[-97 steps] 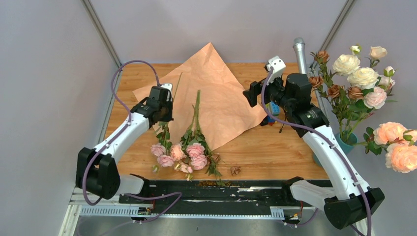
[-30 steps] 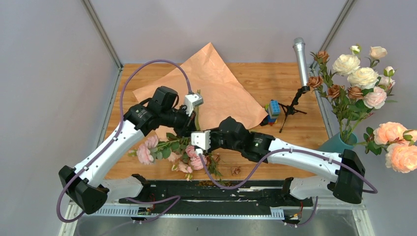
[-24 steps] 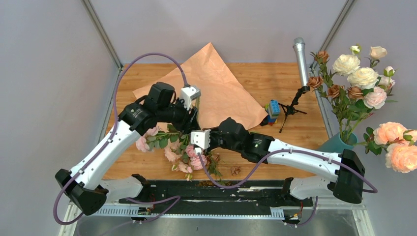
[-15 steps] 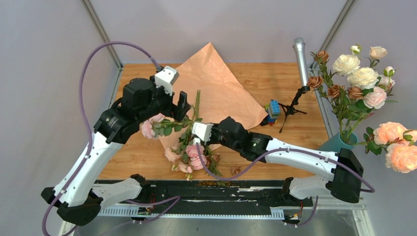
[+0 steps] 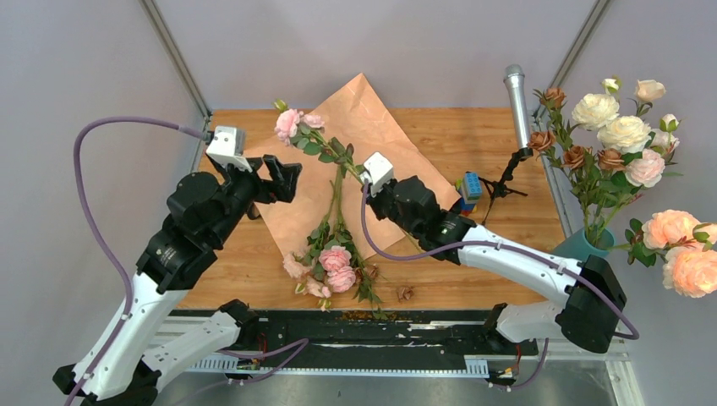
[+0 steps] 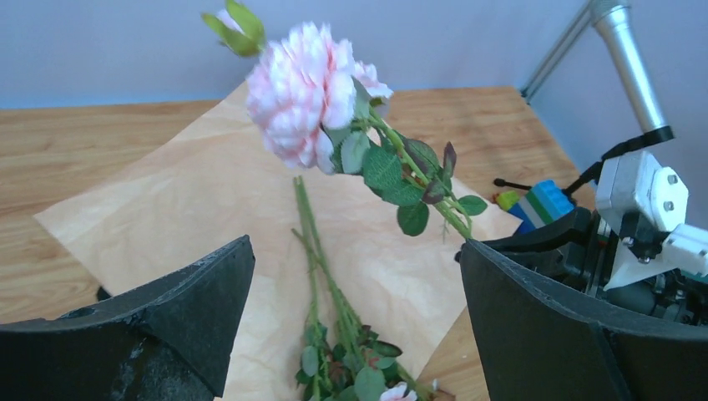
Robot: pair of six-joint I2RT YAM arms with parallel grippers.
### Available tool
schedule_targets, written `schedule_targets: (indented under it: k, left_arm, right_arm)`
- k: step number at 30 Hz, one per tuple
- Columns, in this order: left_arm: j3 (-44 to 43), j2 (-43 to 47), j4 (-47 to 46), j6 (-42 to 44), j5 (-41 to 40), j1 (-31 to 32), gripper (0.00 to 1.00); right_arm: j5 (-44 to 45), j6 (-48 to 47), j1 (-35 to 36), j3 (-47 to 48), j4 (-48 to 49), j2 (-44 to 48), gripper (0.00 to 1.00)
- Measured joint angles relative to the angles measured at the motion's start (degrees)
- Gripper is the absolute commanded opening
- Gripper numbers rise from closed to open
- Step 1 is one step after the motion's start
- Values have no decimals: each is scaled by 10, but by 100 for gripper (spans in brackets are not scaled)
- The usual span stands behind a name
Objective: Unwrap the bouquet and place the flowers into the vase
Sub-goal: Pick up the fake flower from the wrapping paper.
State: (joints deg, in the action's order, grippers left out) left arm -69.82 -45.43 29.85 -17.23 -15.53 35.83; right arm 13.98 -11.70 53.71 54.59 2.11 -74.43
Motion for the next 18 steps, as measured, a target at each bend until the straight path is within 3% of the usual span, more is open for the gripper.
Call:
schedule_targets:
  k: [15,18]
  left_arm:
    - [71,-69,-163,-54,174,0,90]
    - [79,-68,-184,-64,192,0,80]
  right_arm:
    - [-155,200,0,22,187,26,0]
    - [-177,217,0,28,201,24,0]
